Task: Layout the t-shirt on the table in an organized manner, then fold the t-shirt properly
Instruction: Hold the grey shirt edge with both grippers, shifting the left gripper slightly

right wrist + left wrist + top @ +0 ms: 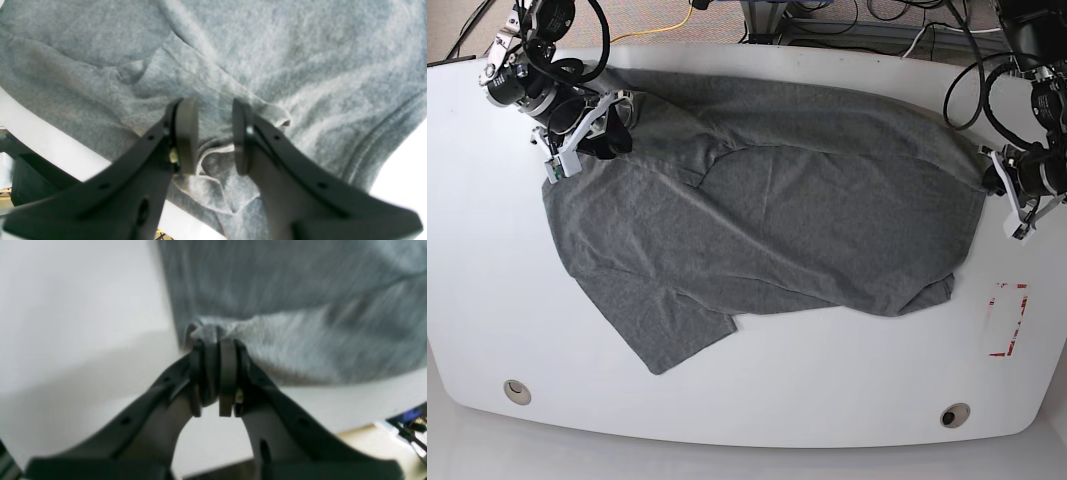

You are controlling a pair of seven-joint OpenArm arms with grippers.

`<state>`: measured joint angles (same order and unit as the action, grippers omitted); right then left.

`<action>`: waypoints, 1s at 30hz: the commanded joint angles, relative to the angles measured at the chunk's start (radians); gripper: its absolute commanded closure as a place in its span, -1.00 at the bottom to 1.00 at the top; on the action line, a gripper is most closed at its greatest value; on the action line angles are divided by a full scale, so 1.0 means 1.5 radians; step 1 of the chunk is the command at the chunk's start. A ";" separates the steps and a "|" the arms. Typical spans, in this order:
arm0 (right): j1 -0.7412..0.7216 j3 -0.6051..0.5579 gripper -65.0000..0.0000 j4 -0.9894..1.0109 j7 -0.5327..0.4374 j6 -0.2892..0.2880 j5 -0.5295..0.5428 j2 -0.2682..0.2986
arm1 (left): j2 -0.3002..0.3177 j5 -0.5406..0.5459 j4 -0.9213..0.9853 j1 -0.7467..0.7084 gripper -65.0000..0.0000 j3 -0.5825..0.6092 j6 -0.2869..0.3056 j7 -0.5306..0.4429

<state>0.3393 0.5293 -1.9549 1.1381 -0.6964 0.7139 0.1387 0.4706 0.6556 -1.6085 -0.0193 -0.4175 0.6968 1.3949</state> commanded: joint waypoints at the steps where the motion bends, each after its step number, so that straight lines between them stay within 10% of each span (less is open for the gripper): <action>1: -0.002 0.003 0.47 -0.010 -0.009 -0.001 0.016 0.006 | 0.015 -0.001 -0.010 0.013 0.80 -0.003 0.001 0.001; 30: 0.000 0.003 0.47 -0.010 -0.009 -0.001 0.016 0.006 | 0.011 0.000 0.094 0.103 0.80 0.019 0.001 0.001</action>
<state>0.3424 0.5293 -1.9549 1.1381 -0.6960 0.7147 0.1379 0.4690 0.6472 -1.4811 0.1036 -0.3832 0.6968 1.4025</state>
